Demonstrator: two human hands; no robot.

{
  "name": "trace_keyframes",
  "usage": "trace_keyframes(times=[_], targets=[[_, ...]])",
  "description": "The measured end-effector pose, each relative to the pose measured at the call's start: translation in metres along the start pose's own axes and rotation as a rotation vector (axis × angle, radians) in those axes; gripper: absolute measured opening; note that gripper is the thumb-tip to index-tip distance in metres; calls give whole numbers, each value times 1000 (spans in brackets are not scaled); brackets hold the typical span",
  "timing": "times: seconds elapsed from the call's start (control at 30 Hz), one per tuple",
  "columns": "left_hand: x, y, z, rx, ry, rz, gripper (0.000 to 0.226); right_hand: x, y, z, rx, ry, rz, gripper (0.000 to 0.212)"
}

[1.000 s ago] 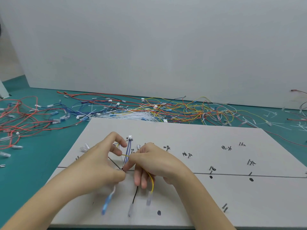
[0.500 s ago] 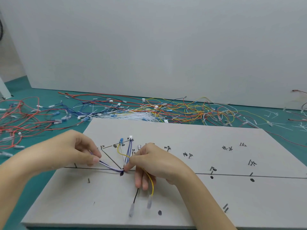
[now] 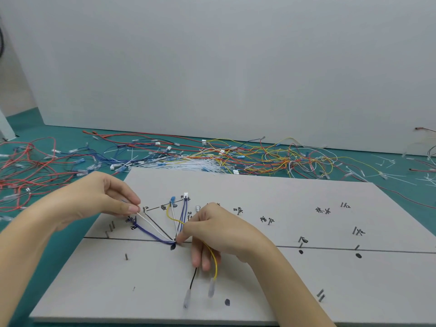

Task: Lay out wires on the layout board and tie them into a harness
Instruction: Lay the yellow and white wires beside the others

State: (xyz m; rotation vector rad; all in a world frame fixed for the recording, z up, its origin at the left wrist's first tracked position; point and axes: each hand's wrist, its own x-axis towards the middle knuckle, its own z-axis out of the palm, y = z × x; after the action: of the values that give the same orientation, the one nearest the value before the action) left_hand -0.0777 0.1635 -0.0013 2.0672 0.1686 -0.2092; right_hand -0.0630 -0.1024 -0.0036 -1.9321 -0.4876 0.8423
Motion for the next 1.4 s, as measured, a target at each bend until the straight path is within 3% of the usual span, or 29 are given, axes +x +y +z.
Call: trace_keyframes(times=[0.33,0.7,0.9,1.1,1.27,1.4], targets=[[6,-11,8,23,126,-83,13,-1,-1,0,-13,2,2,29],[3,-9,11,6,164,-90,17,-1,-2,0,-21,4,4,29],[2,-11,18,133,262,-5,27,-3,-2,-1,-38,-10,1,29],[5,-11,21,136,203,76,39,-5,-1,-4,-158,-13,-52,25],[0,-11,15,160,167,135,32,-3,-1,-6,-212,-4,-64,29],[-1,-3,23,223,313,219,26,-3,0,-6,-252,5,-77,30]])
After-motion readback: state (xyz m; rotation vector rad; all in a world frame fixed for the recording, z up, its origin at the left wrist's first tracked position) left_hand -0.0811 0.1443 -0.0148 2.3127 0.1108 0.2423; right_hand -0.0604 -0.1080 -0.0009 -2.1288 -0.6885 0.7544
